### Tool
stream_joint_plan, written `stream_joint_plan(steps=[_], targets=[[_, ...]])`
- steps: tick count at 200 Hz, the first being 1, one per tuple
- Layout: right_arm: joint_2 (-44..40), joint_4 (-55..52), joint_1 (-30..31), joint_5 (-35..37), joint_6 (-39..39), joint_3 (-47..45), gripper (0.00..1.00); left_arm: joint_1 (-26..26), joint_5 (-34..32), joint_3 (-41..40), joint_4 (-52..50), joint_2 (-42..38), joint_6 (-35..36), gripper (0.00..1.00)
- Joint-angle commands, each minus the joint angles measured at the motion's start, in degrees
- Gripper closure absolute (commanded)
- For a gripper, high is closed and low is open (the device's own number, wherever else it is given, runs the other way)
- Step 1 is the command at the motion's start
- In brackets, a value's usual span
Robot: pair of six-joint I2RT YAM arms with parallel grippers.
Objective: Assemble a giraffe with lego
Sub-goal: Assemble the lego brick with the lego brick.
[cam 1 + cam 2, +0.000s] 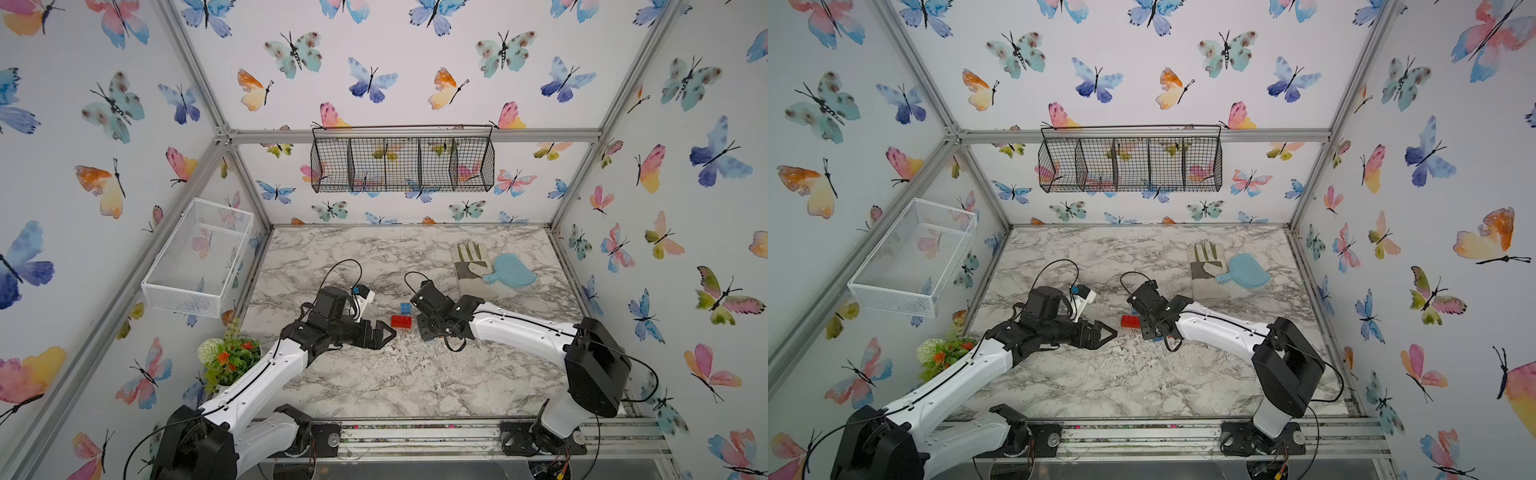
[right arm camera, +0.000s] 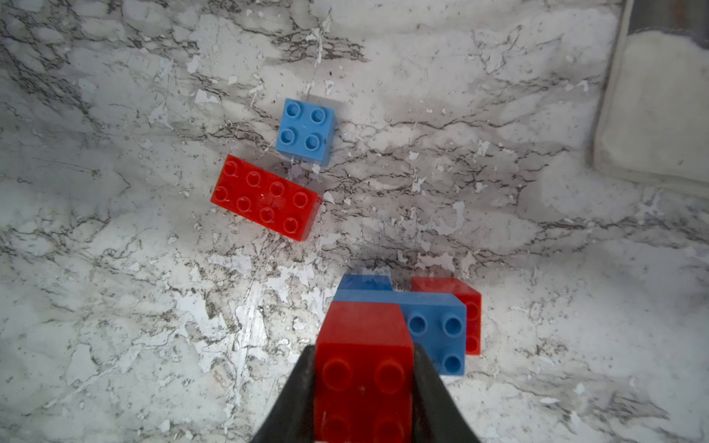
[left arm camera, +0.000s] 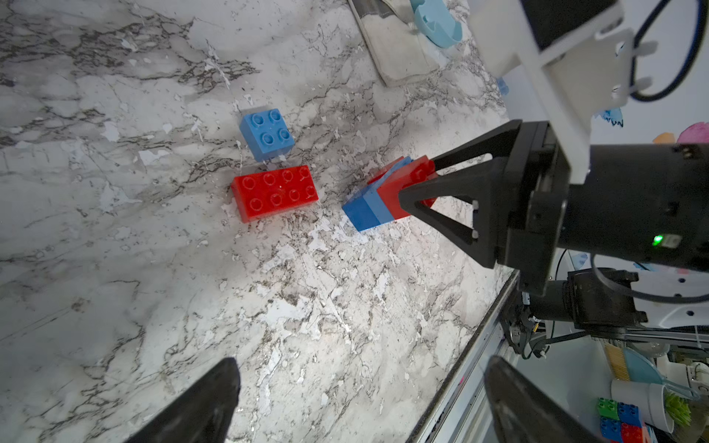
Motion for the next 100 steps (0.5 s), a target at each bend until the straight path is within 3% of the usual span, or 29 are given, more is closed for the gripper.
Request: stream_joint_plan(steps=[1, 100], targets=[[3.6, -10.2, -0.3, 0.9, 4.9, -3.5, 0.86, -0.3, -0.3, -0.5, 0.2, -0.5, -0.1, 0.02], [0.7, -8.3, -2.3, 1.8, 7.3, -4.6, 0.82, -0.3, -0.3, -0.4, 0.1, -0.3, -0.1, 0.02]])
